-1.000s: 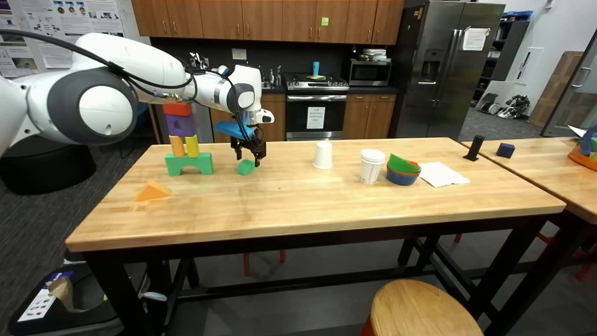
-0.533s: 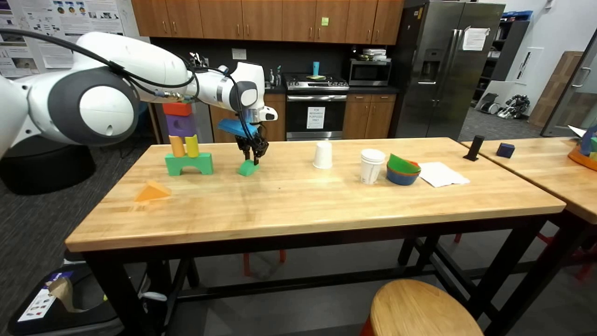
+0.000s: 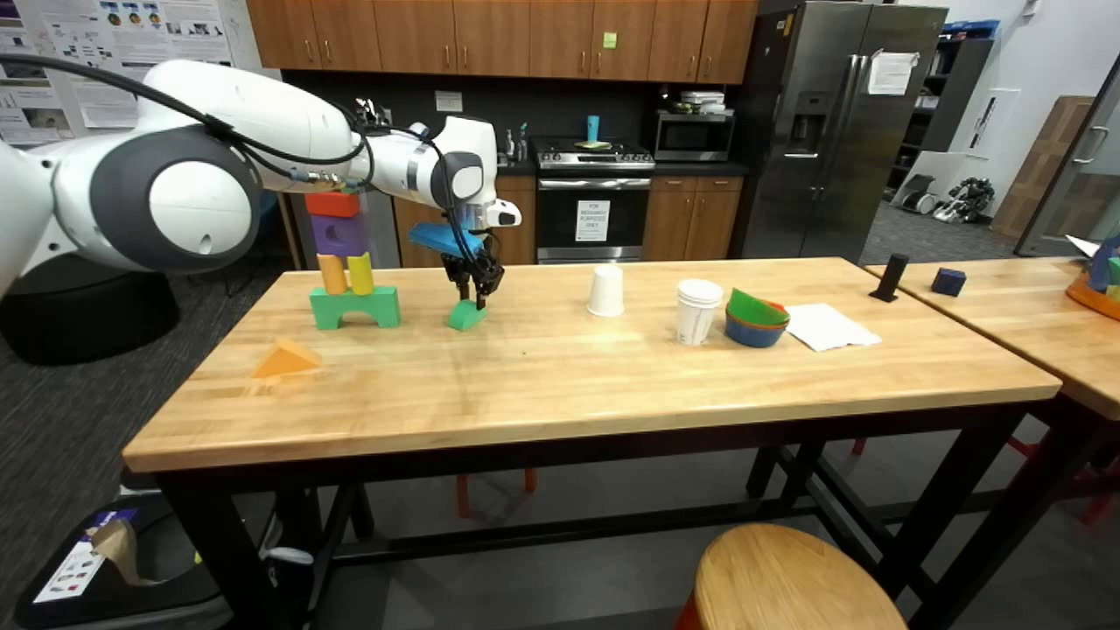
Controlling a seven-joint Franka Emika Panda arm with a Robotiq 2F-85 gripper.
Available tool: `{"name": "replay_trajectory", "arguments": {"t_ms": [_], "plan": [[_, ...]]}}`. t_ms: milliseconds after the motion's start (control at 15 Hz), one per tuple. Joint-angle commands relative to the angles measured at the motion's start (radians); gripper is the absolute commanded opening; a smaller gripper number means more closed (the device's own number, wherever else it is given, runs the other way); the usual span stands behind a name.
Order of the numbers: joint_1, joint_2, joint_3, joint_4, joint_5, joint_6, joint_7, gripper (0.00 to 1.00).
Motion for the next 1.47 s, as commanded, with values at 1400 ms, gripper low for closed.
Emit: {"name": "replay_trajectory", "arguments": {"t_ms": [1400], "plan": [[0.029, -0.441, 0.026, 0.005, -0.071, -0.419, -0.329, 0.14]]}}
